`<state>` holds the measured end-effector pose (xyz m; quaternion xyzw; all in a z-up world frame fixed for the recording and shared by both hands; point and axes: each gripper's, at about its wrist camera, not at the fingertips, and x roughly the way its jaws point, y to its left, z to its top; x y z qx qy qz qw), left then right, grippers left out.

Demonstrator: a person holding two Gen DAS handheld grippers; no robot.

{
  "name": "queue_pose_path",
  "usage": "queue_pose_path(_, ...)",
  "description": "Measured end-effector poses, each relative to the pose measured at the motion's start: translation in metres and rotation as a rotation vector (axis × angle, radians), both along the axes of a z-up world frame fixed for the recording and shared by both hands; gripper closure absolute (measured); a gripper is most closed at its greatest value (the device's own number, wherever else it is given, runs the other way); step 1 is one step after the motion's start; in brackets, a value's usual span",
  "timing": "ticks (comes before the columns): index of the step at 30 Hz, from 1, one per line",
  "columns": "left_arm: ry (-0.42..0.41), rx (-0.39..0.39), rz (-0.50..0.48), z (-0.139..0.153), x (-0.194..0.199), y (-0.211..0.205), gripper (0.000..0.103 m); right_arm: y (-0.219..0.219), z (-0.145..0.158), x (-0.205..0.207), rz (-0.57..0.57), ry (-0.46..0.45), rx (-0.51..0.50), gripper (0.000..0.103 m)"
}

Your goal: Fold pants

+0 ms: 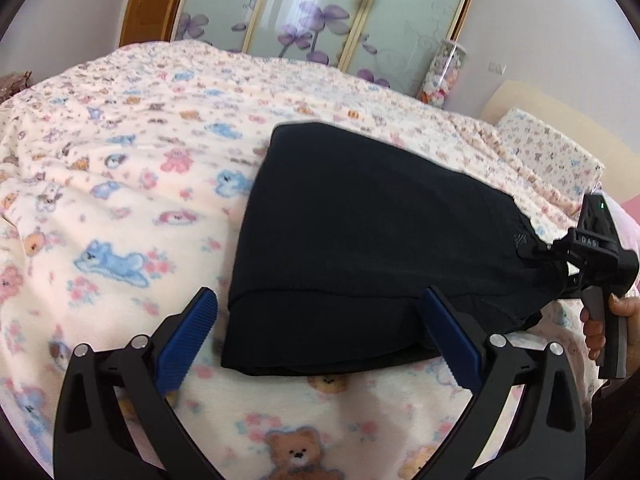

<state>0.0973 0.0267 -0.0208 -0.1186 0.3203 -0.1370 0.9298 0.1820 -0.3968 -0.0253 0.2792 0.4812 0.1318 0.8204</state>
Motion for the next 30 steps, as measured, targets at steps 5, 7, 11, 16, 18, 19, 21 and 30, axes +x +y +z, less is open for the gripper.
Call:
queue_pose_path(5,-0.060,-0.089,0.039,0.008,-0.007,0.016,0.002,0.011,0.012,-0.014,0.057,-0.115,0.116,0.040)
queue_pose_path(7,-0.061,-0.102,0.053,0.009,-0.006,0.019,0.002,0.012,0.005,-0.005,0.064,-0.102,0.127,0.041)
queue_pose_path(11,-0.048,-0.096,0.059,0.007,-0.004,0.019,0.002,-0.002,-0.004,-0.002,0.032,-0.019,0.013,0.033)
queue_pose_path(16,-0.034,-0.111,0.066,0.005,-0.001,0.024,0.002,0.000,0.007,-0.012,0.071,-0.017,-0.139,0.013)
queue_pose_path(18,-0.029,-0.111,0.063,0.005,0.000,0.023,0.002,-0.011,-0.002,-0.009,0.060,0.006,-0.078,0.013)
queue_pose_path(19,-0.029,-0.111,0.063,0.005,-0.001,0.024,0.002,-0.015,-0.006,-0.006,0.057,0.012,-0.032,0.012)
queue_pose_path(21,-0.033,-0.111,0.059,0.005,-0.002,0.023,0.002,-0.014,-0.010,0.002,0.060,0.000,0.079,0.014)
queue_pose_path(30,-0.047,-0.109,0.071,0.022,-0.003,0.030,0.002,-0.031,-0.019,0.007,0.054,-0.070,0.260,0.043)
